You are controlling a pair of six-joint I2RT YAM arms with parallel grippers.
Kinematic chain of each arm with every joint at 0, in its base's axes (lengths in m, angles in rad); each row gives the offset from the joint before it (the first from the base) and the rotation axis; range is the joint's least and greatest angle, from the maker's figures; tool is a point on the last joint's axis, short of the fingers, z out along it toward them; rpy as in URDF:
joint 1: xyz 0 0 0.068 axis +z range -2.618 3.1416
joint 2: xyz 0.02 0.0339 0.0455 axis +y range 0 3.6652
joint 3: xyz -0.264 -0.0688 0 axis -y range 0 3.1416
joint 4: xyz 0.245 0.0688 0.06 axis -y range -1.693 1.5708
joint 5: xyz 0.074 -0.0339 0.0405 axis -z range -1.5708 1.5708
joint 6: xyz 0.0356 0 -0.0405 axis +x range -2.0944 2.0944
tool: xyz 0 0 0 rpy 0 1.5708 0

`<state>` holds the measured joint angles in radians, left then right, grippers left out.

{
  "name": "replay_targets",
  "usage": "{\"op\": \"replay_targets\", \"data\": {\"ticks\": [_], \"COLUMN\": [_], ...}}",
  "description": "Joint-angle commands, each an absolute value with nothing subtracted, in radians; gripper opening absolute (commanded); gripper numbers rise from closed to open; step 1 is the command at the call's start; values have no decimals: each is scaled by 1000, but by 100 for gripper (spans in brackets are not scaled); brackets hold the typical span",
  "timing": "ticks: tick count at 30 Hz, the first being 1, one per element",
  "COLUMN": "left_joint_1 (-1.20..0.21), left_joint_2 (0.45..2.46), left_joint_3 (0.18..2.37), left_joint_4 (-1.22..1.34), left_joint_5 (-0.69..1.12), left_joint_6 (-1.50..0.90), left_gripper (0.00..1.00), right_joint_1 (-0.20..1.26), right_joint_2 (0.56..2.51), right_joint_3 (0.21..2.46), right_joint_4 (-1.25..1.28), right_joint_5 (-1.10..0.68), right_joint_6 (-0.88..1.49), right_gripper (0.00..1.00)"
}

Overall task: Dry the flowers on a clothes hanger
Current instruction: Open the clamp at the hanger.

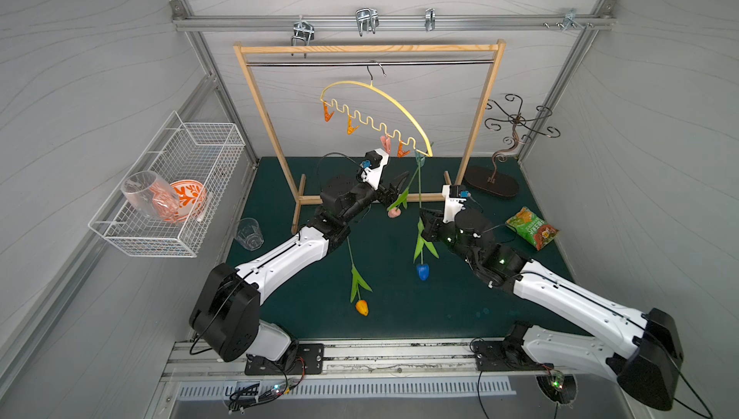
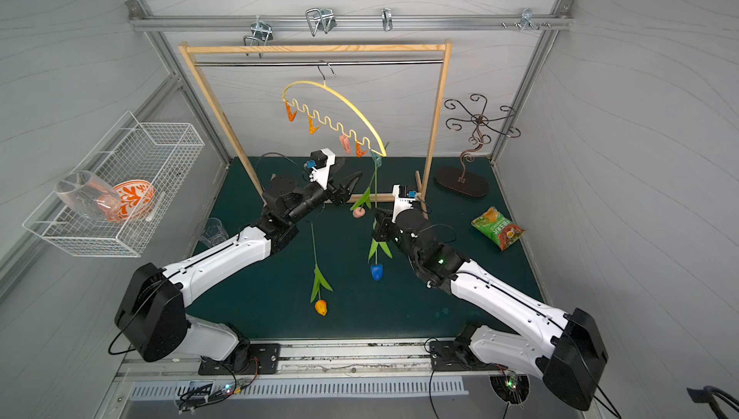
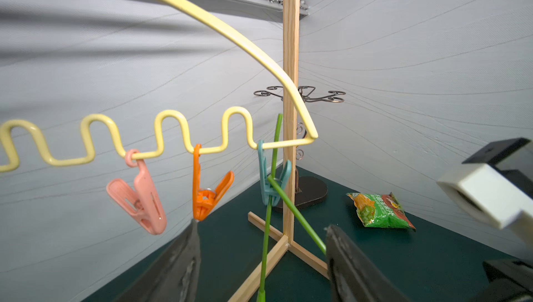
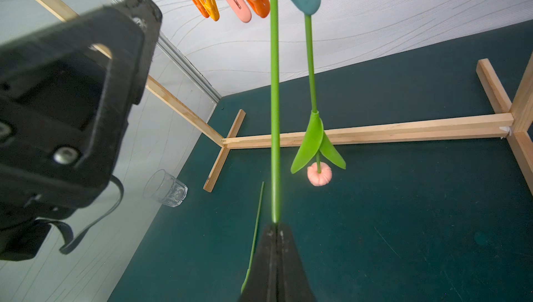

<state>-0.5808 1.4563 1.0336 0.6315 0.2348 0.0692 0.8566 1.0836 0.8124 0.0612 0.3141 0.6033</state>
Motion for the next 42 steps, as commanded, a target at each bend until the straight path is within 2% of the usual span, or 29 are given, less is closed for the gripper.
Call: {"op": "replay_targets", "data": {"ticks": [1, 11, 20, 42], "left_joint_1": [-578, -543, -511, -544], "left_joint_2": [1484, 1554, 1604, 1674], "left_joint_3": [1103, 1137, 1161, 1238], "left_joint_4": [703, 732, 758, 719], "left_joint_5": [228, 227, 241, 273], "left_joint_6": [102, 42, 9, 56], "left_gripper": [70, 67, 70, 70], "right_joint_1": [852, 835, 821, 815], "right_joint_2": [1098, 1147, 1172, 1186], "right_joint_3": [818, 848, 876, 867], "right_joint_4": [94, 99, 98, 109], "right_joint_5": [317, 313, 302, 308], "right_joint_6": [580, 540, 515, 532], "right_gripper": [0, 0, 0, 0]}}
